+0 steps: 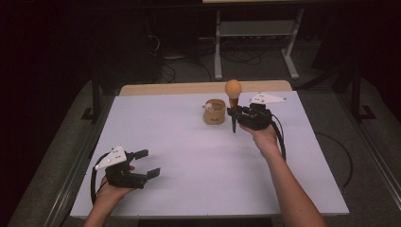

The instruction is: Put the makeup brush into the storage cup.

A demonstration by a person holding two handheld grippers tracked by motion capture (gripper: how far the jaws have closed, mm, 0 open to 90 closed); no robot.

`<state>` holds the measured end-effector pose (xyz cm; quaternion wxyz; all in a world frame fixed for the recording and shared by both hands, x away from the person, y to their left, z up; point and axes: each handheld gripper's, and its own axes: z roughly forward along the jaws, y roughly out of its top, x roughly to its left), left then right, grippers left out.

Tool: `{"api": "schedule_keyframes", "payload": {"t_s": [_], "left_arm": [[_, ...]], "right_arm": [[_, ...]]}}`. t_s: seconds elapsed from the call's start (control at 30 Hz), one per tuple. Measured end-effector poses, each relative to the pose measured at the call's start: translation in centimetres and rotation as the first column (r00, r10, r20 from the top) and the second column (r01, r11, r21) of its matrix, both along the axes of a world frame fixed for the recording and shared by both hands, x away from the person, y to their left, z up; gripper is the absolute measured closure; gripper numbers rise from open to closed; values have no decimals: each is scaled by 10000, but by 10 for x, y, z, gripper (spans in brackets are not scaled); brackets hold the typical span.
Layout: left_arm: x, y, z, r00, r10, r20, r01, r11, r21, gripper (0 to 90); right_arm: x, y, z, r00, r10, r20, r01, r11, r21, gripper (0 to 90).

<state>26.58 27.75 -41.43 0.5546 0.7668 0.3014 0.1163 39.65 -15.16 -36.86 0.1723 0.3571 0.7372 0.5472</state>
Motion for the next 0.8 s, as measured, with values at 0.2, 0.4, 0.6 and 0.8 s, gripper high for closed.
{"api": "schedule_keyframes", "payload": {"t_s": [0.2,0.4,0.6,0.8], "left_arm": [[-1,-1,0,10000,-25,-8,25,10000,-30,124],[-1,-2,0,10000,-46,-41,46,10000,-22,124],[-1,-2,0,9999,-19,-110,18,10000,-71,124],[-1,-3,-1,9999,-83,-80,83,10000,-44,124]], "right_arm": [[9,0,5,9996,-246,150,246,9997,33,725],[17,2,10,9990,-388,236,388,9992,16,725],[24,5,14,9983,-496,300,494,9988,62,725],[33,9,16,9971,-652,385,643,9976,260,725]]}}
